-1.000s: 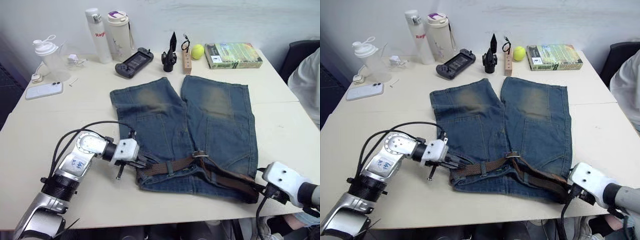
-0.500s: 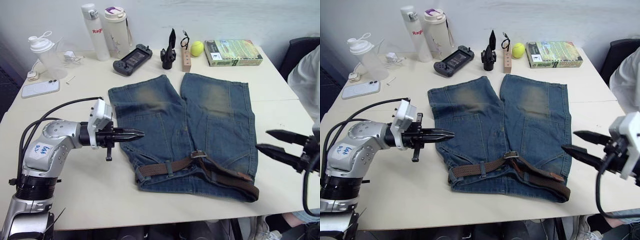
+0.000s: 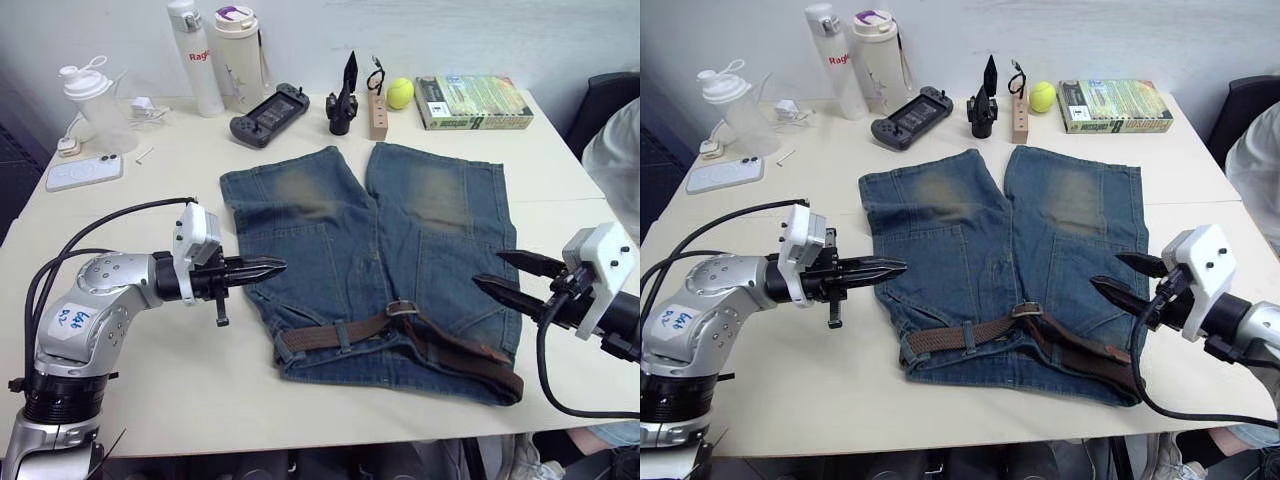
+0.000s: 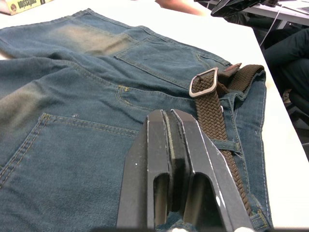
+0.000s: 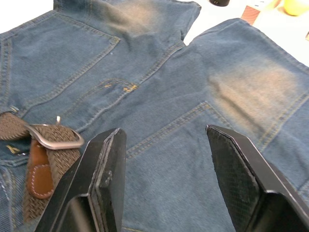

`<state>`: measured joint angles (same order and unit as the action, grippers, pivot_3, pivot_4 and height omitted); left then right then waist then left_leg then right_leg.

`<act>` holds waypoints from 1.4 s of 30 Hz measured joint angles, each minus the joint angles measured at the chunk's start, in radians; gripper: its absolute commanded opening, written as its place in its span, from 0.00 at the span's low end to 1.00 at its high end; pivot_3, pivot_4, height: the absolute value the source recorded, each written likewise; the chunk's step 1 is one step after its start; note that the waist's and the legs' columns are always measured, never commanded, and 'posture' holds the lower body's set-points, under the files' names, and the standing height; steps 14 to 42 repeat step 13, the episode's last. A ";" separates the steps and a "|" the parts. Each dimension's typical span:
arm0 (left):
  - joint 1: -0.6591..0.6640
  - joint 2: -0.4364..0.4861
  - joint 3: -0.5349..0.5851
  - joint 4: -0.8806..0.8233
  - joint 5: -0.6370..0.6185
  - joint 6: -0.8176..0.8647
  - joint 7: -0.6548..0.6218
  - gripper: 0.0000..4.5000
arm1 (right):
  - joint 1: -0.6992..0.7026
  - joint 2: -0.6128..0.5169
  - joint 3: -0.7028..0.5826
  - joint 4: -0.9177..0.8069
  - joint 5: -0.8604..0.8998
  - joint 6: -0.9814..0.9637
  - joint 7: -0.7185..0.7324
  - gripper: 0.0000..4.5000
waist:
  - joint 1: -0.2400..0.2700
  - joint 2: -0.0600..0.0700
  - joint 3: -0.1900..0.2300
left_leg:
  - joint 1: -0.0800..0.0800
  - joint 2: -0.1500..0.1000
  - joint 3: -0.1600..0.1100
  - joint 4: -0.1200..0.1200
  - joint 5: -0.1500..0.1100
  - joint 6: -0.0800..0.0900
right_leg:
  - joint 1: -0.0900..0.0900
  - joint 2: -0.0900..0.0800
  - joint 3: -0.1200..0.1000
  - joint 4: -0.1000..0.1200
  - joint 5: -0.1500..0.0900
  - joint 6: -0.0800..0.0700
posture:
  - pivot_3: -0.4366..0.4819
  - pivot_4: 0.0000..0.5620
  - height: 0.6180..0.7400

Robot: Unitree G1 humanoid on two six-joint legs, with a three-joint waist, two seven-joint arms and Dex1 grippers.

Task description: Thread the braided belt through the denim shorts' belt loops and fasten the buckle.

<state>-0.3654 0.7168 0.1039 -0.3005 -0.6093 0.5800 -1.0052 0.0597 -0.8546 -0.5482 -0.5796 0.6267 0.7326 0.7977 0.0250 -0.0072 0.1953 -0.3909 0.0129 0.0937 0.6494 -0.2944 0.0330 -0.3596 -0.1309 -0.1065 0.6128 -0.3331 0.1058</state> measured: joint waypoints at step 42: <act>0.015 -0.020 -0.003 -0.011 -0.006 -0.001 0.019 0.00 | 0.004 -0.002 0.030 0.016 -0.004 -0.016 0.008 0.63 | 0.000 0.000 0.000 | 0.000 0.000 0.000 0.000 0.001 -0.001 | 0.000 0.000 0.000 0.000 0.000 0.000 | 0.48 0.27 1.00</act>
